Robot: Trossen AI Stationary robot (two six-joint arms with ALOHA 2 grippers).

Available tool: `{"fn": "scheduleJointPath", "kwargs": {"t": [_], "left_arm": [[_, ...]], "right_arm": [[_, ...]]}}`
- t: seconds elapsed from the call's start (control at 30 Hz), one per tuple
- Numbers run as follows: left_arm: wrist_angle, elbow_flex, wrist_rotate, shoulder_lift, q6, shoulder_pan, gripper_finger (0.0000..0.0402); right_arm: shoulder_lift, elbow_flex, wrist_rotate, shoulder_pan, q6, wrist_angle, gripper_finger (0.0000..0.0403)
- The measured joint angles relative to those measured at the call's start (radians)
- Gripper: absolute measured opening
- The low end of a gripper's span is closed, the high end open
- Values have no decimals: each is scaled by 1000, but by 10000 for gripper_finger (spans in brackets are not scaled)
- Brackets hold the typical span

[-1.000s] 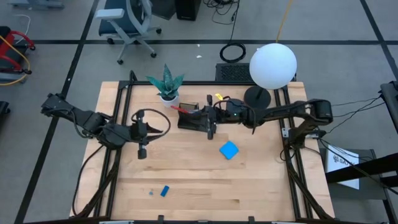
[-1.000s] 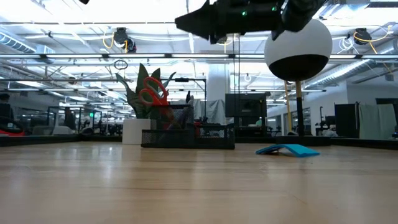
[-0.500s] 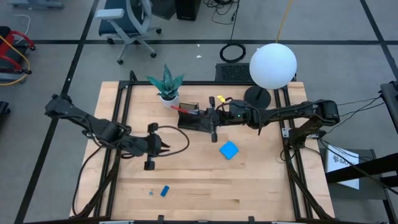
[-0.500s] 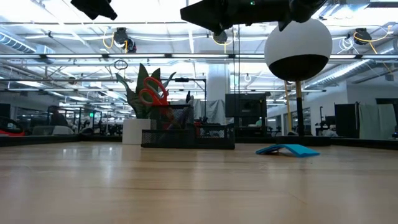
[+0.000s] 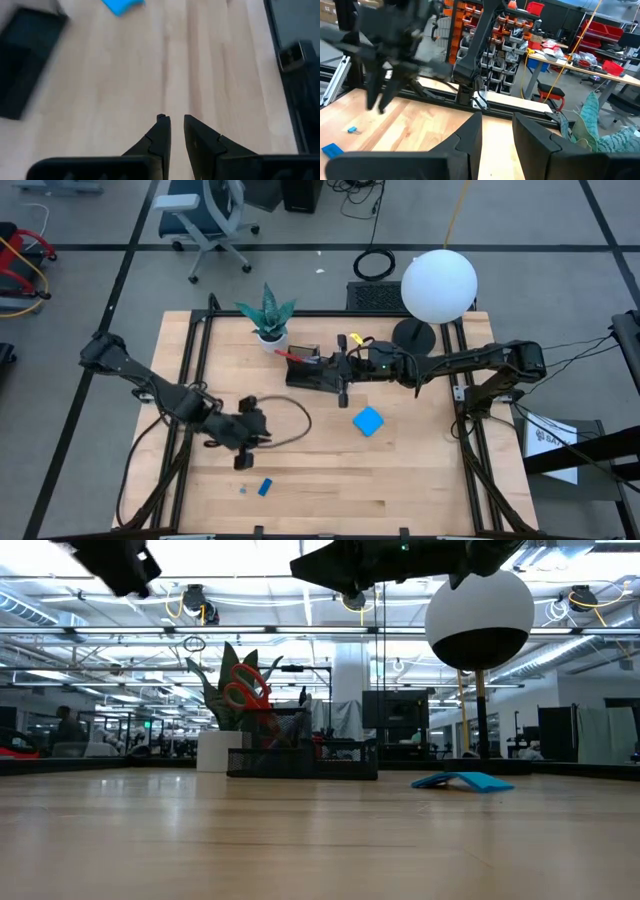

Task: Pick and place office supplies into organizer
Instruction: Put the blue eraser into the black desk organizer

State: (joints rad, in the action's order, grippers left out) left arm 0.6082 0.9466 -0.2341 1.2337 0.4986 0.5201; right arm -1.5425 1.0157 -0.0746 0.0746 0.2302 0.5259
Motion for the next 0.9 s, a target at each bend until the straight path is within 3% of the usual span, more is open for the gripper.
{"fn": "scheduleJointPath", "kwargs": {"t": [0.23, 0.47, 0.9], "left_arm": [[-74, 0, 89, 130, 4, 26, 60], [-243, 0, 95, 208, 13, 26, 60], [-290, 0, 136, 248, 331, 24, 60]], "right_arm": [[0, 0, 0, 0, 0, 0, 100], [0, 0, 0, -1, 0, 0, 100], [0, 0, 0, -1, -8, 0, 100]]}}
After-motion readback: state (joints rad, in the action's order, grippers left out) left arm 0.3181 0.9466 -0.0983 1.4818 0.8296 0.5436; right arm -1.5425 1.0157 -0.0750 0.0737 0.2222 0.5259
